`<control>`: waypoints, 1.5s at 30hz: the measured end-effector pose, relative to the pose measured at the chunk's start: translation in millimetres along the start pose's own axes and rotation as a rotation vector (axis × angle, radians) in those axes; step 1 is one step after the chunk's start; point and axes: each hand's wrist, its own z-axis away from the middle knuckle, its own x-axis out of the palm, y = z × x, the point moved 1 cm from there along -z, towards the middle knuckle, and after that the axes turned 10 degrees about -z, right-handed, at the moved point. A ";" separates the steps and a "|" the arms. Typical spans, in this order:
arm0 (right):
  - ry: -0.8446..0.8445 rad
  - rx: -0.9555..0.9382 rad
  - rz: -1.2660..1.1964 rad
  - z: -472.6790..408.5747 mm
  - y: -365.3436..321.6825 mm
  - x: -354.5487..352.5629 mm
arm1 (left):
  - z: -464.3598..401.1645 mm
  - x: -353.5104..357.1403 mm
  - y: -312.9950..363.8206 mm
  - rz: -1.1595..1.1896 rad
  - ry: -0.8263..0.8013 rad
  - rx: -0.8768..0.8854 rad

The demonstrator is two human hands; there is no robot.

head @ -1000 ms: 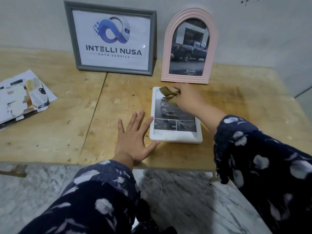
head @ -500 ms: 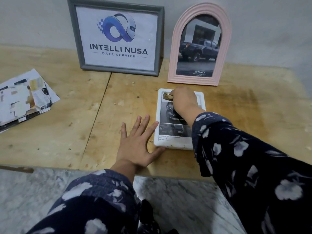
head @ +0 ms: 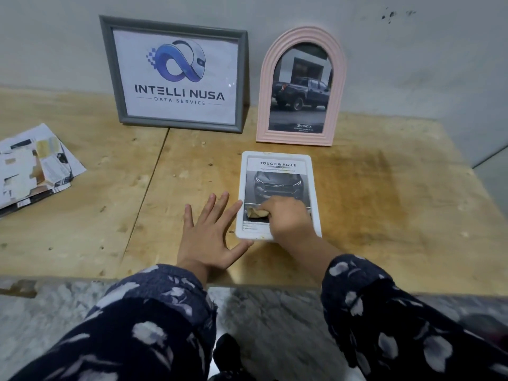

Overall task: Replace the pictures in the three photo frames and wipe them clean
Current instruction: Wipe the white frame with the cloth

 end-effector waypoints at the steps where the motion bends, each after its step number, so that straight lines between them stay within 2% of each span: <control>1: -0.029 0.001 -0.013 3.3 -0.5 -1.8 | 0.0 0.1 0.3 -0.002 0.001 -0.001; 3: -0.133 0.035 -0.040 8.3 -2.2 -11.8 | -0.1 -0.1 1.4 -0.010 0.005 0.000; 6: -0.233 0.162 -0.311 4.4 4.1 -36.8 | 0.6 1.0 1.8 -0.019 0.026 0.007; 9: -0.056 0.295 -0.493 -26.3 18.4 -62.6 | -0.2 3.0 2.1 -0.045 0.025 0.013; 13: 0.200 0.262 -0.225 -72.0 30.2 -77.1 | -1.1 3.0 2.2 -0.036 0.022 0.013; 18: 0.133 0.200 0.032 -90.0 44.7 -50.8 | -2.4 3.4 1.4 -0.009 0.014 0.000; 30: 0.150 0.220 -0.163 -44.6 45.8 -29.6 | -2.9 3.8 1.4 -0.031 0.011 -0.007; 41: 0.023 0.187 -0.119 9.3 34.5 -12.3 | -1.4 2.8 1.5 -0.009 0.020 -0.012; 45: -0.111 0.208 -0.168 17.1 35.4 -24.7 | -0.9 2.3 2.0 -0.010 0.018 -0.011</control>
